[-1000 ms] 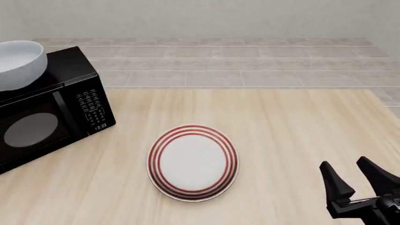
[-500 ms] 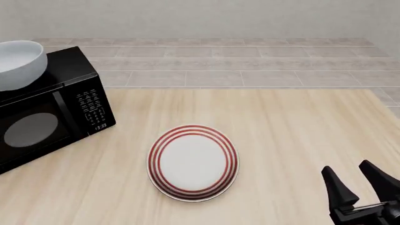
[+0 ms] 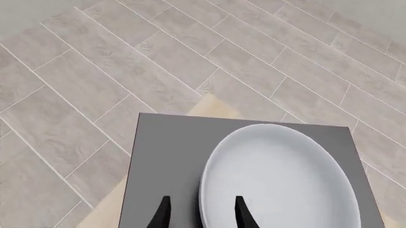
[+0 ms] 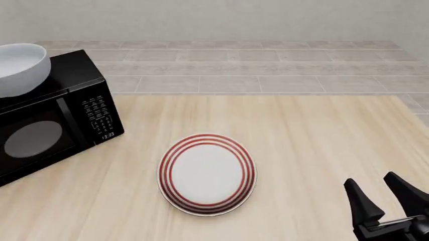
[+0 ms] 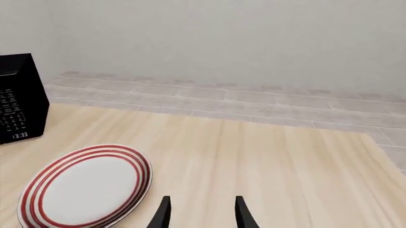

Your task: Pick up the white bowl and put it on the plate.

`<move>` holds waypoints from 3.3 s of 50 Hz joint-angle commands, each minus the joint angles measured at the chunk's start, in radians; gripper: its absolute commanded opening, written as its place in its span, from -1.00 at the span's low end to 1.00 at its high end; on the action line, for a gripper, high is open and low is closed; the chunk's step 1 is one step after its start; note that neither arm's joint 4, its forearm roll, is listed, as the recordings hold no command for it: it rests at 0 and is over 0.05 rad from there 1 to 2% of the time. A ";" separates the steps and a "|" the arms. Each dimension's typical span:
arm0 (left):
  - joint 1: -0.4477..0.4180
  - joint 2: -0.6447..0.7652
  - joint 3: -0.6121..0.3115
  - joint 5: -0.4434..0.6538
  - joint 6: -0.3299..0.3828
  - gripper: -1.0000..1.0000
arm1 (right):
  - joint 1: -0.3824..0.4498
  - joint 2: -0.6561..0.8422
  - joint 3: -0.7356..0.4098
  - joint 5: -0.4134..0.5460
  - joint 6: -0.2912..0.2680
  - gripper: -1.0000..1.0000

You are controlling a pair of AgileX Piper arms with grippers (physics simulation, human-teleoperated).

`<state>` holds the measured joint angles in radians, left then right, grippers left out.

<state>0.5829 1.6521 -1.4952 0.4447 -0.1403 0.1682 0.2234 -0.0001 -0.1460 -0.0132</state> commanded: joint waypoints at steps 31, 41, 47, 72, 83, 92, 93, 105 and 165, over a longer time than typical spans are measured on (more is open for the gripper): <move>-0.001 0.092 0.026 -0.074 0.031 1.00 | 0.003 0.034 0.000 -0.028 0.009 1.00; 0.038 0.048 0.053 -0.090 0.066 -1.00 | 0.005 0.028 0.000 -0.022 0.009 1.00; 0.030 0.042 0.053 -0.076 0.044 -1.00 | 0.005 0.045 0.000 -0.035 0.007 1.00; -0.182 -0.103 0.042 0.028 -0.101 -1.00 | 0.008 0.038 0.000 -0.026 0.007 1.00; -0.251 -0.191 0.097 0.032 -0.117 -1.00 | 0.008 0.018 0.000 -0.010 0.002 1.00; -0.340 -0.325 0.187 0.027 -0.113 -1.00 | 0.006 0.020 0.000 -0.016 0.003 1.00; -0.340 -0.342 0.208 0.025 -0.106 -1.00 | 0.006 0.015 0.000 -0.013 0.002 1.00; -0.475 -0.502 0.365 -0.011 -0.041 -1.00 | 0.001 0.006 0.000 -0.005 -0.001 1.00; -0.938 -0.564 0.819 -0.327 0.104 -1.00 | -0.003 -0.020 0.000 0.018 0.003 1.00</move>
<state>-0.2773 1.0357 -0.7172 0.1995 -0.0432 0.1619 0.1943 -0.0003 -0.1201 -0.0112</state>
